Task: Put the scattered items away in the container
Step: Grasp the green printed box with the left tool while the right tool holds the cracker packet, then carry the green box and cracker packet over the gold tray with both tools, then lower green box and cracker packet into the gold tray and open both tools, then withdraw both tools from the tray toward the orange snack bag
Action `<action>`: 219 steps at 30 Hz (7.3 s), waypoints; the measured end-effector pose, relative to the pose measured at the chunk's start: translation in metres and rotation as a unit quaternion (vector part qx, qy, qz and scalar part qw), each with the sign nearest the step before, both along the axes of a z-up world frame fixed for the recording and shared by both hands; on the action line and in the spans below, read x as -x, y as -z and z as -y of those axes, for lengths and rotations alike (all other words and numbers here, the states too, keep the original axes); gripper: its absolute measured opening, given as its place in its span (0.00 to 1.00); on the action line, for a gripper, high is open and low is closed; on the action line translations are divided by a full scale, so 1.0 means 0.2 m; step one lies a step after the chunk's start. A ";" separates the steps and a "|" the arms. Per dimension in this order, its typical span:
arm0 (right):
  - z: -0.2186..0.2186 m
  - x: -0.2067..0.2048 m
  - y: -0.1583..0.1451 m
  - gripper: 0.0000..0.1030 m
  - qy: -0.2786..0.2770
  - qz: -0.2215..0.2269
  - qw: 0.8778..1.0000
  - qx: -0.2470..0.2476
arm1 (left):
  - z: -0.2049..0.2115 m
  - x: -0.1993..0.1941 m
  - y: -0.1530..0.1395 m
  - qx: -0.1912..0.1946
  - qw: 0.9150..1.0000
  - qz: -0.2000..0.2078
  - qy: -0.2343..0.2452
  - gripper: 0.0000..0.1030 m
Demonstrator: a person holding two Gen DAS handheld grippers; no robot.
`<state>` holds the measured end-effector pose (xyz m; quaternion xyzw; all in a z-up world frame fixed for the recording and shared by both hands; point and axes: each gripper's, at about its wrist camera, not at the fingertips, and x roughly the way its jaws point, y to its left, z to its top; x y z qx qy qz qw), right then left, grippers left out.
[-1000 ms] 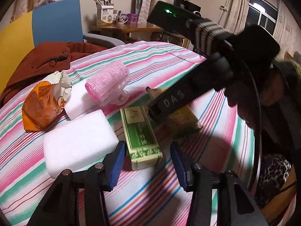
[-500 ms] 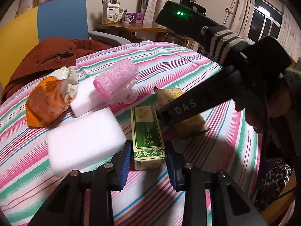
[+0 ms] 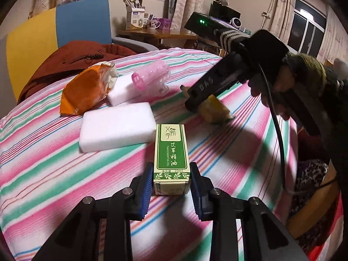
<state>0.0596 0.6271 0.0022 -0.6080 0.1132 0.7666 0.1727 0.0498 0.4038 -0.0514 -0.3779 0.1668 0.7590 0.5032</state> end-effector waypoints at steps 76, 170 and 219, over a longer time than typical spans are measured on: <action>1.18 -0.14 0.10 0.50 -0.050 -0.240 0.968 0.041 | 1.12 0.05 -0.14 -0.108 0.981 -0.026 -0.159 0.30; 2.39 0.45 -0.01 0.38 -0.251 -0.305 0.906 0.154 | 2.08 0.39 -0.26 -0.032 0.902 -0.116 -0.415 0.58; 0.94 -0.21 0.09 0.67 -0.027 -0.279 0.960 0.011 | 1.02 -0.06 0.00 0.025 0.983 -0.099 -0.152 0.58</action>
